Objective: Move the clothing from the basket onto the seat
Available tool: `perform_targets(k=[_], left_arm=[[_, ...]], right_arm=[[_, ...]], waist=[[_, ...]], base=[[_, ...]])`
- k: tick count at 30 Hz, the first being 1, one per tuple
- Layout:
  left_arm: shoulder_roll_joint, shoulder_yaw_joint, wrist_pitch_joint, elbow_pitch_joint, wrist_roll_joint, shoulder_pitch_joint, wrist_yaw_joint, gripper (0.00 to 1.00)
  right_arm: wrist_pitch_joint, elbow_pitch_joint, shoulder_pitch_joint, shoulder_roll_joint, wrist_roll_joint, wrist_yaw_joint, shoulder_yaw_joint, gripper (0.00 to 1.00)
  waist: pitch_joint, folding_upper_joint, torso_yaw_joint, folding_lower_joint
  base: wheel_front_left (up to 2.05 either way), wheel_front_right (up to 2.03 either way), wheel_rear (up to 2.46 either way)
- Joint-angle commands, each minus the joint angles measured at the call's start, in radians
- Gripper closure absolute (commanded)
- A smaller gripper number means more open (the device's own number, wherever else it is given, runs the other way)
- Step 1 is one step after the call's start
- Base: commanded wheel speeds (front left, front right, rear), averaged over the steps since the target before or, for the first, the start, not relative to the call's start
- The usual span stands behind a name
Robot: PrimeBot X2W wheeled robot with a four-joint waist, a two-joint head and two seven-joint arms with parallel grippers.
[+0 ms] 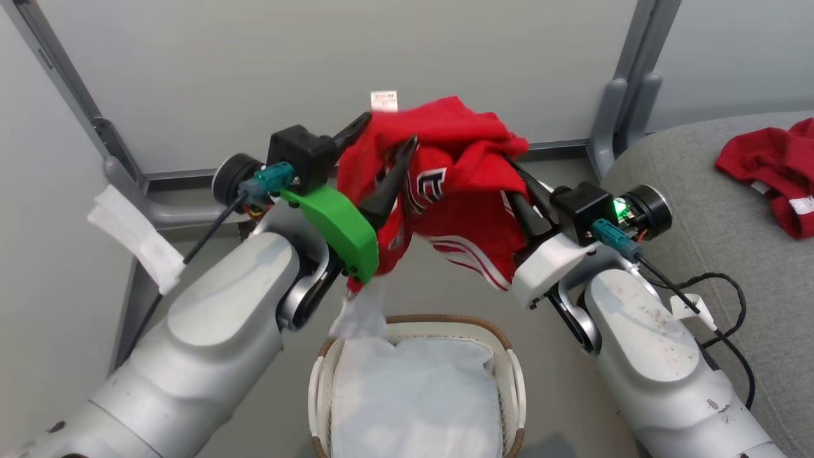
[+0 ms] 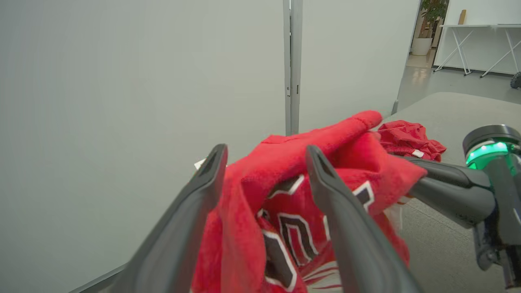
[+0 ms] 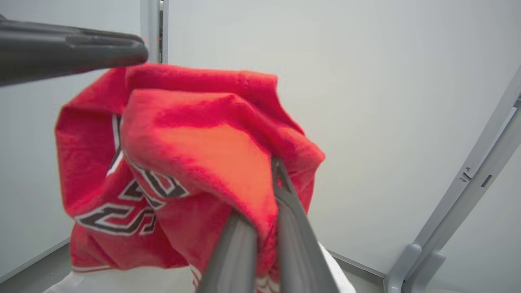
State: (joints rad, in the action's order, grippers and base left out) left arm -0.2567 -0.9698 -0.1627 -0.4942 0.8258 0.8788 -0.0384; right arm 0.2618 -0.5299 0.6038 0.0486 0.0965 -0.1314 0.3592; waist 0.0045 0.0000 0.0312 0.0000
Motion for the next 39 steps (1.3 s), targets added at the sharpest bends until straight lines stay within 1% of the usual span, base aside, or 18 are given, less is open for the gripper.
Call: perform_targets(k=[1,7,11,22,29,33,39], left_arm=[[-0.002,0.006,-0.017,-0.002,0.011,-0.032,0.006,0.0],[0.005,-0.005,-0.065,0.005,0.003,-0.11,0.015,0.0],[0.002,-0.013,-0.083,0.018,-0.007,-0.16,0.012,0.0],[-0.021,-0.044,-0.101,0.076,-0.067,-0.285,0.023,0.0],[-0.023,-0.05,-0.102,0.114,-0.099,-0.323,0.031,0.0],[-0.017,-0.049,-0.103,0.13,-0.116,-0.329,0.033,0.0],[-0.02,-0.049,-0.103,0.158,-0.136,-0.339,0.038,0.0]], right_arm=[[0.005,0.009,-0.011,0.003,-0.005,0.001,-0.009,1.0],[0.005,0.021,-0.01,0.004,-0.021,0.001,-0.032,1.0],[0.005,0.022,-0.002,0.004,-0.039,0.001,-0.052,1.0],[0.005,0.049,-0.031,0.004,-0.111,0.001,-0.144,1.0],[0.005,0.086,-0.042,0.003,-0.15,0.001,-0.2,1.0],[0.005,0.127,-0.056,0.004,-0.163,0.001,-0.222,1.0],[0.004,0.203,-0.101,0.005,-0.176,0.001,-0.248,1.0]], waist=[[0.002,0.0,0.001,0.0],[0.008,0.0,0.008,0.0],[0.014,0.0,0.008,0.0],[0.038,0.0,-0.01,0.0],[0.063,0.0,-0.028,0.0],[0.075,0.0,-0.052,0.0],[0.098,0.0,-0.137,0.0]], base=[[0.0,0.0,0.0],[0.0,0.0,0.0],[0.0,0.0,0.0],[0.0,0.0,0.0],[0.0,0.0,0.0],[0.0,0.0,0.0],[0.0,0.0,0.0]])
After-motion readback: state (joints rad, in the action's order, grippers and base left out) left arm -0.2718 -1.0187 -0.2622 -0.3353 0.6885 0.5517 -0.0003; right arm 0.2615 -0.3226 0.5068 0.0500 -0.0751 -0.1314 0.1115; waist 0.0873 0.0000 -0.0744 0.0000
